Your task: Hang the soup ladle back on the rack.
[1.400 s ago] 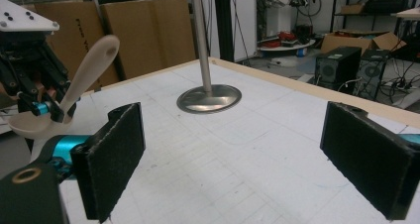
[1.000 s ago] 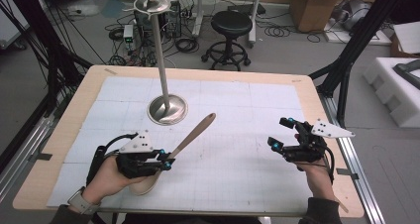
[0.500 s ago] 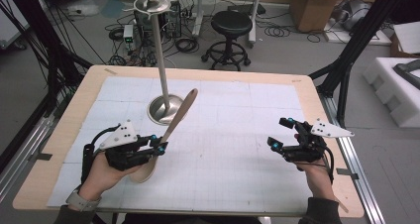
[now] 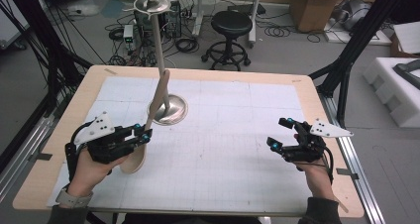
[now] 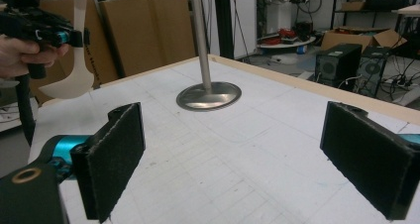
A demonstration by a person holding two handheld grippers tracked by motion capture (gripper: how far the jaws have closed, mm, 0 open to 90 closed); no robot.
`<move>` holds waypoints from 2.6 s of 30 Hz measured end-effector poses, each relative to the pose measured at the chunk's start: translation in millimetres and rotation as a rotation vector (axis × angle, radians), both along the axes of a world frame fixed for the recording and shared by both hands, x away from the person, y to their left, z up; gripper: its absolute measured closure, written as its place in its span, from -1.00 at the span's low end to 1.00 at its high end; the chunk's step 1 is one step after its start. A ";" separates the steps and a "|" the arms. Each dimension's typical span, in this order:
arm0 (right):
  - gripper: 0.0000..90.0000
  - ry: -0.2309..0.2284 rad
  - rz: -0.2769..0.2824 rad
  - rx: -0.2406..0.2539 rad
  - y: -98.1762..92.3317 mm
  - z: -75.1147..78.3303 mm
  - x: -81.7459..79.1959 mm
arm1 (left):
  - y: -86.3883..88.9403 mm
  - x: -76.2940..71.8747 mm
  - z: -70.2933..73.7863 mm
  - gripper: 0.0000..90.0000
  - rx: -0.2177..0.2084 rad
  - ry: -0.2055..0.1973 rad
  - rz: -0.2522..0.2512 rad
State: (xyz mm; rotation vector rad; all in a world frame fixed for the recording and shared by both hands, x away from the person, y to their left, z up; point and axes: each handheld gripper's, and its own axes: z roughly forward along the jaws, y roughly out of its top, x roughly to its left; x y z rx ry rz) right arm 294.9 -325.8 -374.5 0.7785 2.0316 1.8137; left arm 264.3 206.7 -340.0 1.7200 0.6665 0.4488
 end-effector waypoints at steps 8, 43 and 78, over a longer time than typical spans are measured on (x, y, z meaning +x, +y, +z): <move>-0.79 0.005 0.000 0.000 0.5 -0.4 0.3 | 11.9 6.1 -1.2 0.73 -0.010 -0.007 0.066; -0.80 0.003 -0.001 0.013 -1.8 0.3 0.6 | 37.5 44.4 35.8 0.73 -0.047 -0.037 0.155; -0.80 -0.001 0.001 0.016 -2.3 -0.1 1.5 | 69.3 75.6 75.3 0.73 -0.002 -0.067 0.169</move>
